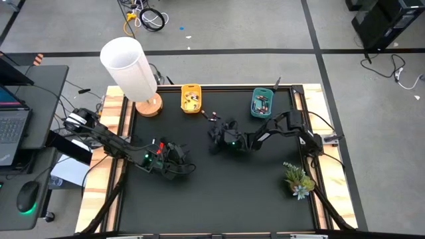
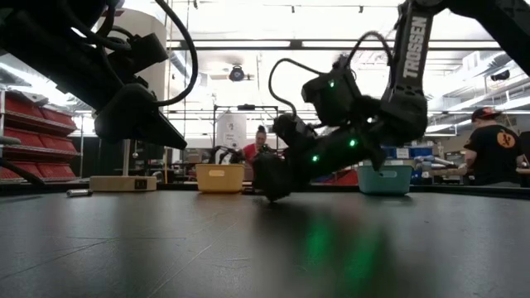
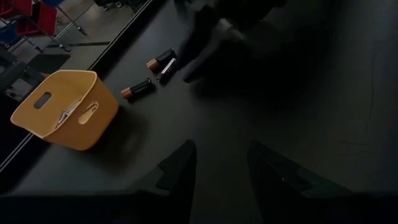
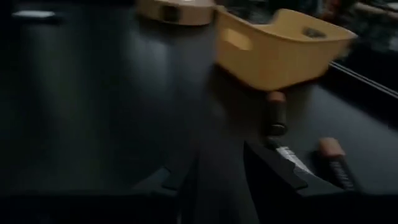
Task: Sort batteries
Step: Put the black battery into the blue bin, then put the silver battery into the yellow bin
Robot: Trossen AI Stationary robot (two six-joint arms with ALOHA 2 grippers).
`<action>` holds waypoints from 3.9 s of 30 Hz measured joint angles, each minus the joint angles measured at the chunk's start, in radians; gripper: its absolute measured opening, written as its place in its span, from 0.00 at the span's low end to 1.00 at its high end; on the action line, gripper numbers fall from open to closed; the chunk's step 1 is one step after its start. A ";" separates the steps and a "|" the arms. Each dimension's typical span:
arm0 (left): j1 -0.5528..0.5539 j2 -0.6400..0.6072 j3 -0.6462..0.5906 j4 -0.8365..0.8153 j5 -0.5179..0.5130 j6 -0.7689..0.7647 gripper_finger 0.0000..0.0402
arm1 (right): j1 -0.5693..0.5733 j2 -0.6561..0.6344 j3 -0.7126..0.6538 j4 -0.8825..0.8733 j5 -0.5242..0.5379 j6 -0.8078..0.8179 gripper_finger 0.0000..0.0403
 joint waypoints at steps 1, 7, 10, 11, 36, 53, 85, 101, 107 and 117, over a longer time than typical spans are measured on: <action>0.000 0.000 0.000 0.000 0.000 0.000 0.37 | 0.003 -0.015 -0.001 -0.020 0.001 -0.012 0.33; 0.000 0.000 0.000 0.001 0.001 -0.001 0.37 | -0.065 -0.108 -0.005 -0.147 0.078 -0.043 0.31; 0.000 0.000 0.000 0.002 0.002 -0.004 0.37 | -0.089 -0.142 -0.029 -0.149 0.095 -0.047 0.31; 0.000 0.000 0.000 0.004 0.002 -0.006 0.37 | -0.103 -0.154 -0.039 -0.150 0.088 -0.025 0.31; 0.000 0.000 0.000 0.004 0.002 -0.003 0.37 | -0.187 -0.154 -0.087 -0.206 -0.149 0.171 0.26; 0.000 0.000 0.000 0.004 0.002 -0.001 0.37 | -0.193 -0.154 -0.087 -0.267 -0.158 0.223 0.20; 0.000 0.000 0.000 -0.010 0.032 -0.008 0.37 | -0.042 -0.429 -0.088 -0.553 -0.247 0.077 0.34; -0.002 0.000 0.000 0.172 0.152 -0.213 0.37 | 0.148 -0.318 -0.120 -0.357 -0.181 0.085 0.35; 0.006 0.000 0.000 0.172 0.152 -0.205 0.37 | 0.054 -0.317 -0.120 -0.380 -0.197 0.067 0.35; 0.011 0.000 0.000 0.161 0.152 -0.171 0.37 | -0.170 -0.317 -0.116 -0.330 -0.391 0.020 0.46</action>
